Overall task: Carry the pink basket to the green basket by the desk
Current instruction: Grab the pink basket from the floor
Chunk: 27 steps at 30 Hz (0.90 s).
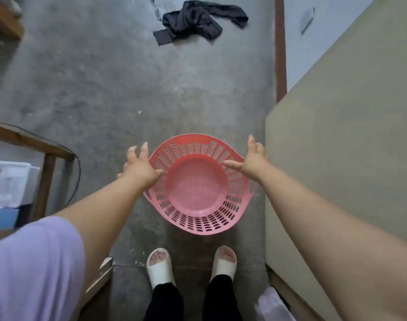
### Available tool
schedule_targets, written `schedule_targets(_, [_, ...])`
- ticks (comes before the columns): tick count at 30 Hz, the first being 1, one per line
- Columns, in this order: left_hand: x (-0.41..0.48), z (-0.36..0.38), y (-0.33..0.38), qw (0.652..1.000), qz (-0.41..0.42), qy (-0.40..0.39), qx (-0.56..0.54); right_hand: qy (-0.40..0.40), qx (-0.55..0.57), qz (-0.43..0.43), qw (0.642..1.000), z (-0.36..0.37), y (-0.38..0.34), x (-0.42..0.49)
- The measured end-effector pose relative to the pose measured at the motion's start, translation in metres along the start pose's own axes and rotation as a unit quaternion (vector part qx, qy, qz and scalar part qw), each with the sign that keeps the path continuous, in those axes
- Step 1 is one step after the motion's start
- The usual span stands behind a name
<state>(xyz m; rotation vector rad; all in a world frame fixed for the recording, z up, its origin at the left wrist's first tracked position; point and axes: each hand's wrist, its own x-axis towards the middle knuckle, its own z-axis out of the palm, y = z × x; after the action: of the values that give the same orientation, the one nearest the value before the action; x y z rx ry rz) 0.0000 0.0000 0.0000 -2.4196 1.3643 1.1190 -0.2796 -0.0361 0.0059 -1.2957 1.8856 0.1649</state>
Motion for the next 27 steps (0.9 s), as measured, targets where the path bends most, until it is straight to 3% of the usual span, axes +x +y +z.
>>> schedule_targets(4, [0.04,0.059,-0.038,0.982,-0.13,-0.035,-0.135,-0.02,-0.048,0.077,0.996,0.045,0.038,0.048])
schedule_targets(6, [0.049,0.081,-0.05,0.97,-0.15,-0.038,-0.189,-0.029,-0.04,0.102,0.994,0.066,0.053,0.061])
schedule_targets(12, [0.063,0.105,-0.064,0.953,-0.118,-0.003,-0.279,0.093,0.013,0.1,0.991,0.1,0.053,0.075])
schedule_targets(15, [0.058,0.1,-0.058,0.936,-0.117,-0.002,-0.332,0.084,0.062,0.091,0.99,0.103,0.037,0.067])
schedule_targets(22, [0.014,0.026,-0.047,0.925,-0.118,0.079,-0.352,0.024,0.167,0.038,0.985,0.058,-0.032,0.01])
schedule_targets(27, [-0.026,-0.066,-0.045,0.926,-0.084,0.14,-0.34,0.047,0.245,-0.011,0.968,0.0,-0.107,-0.046])
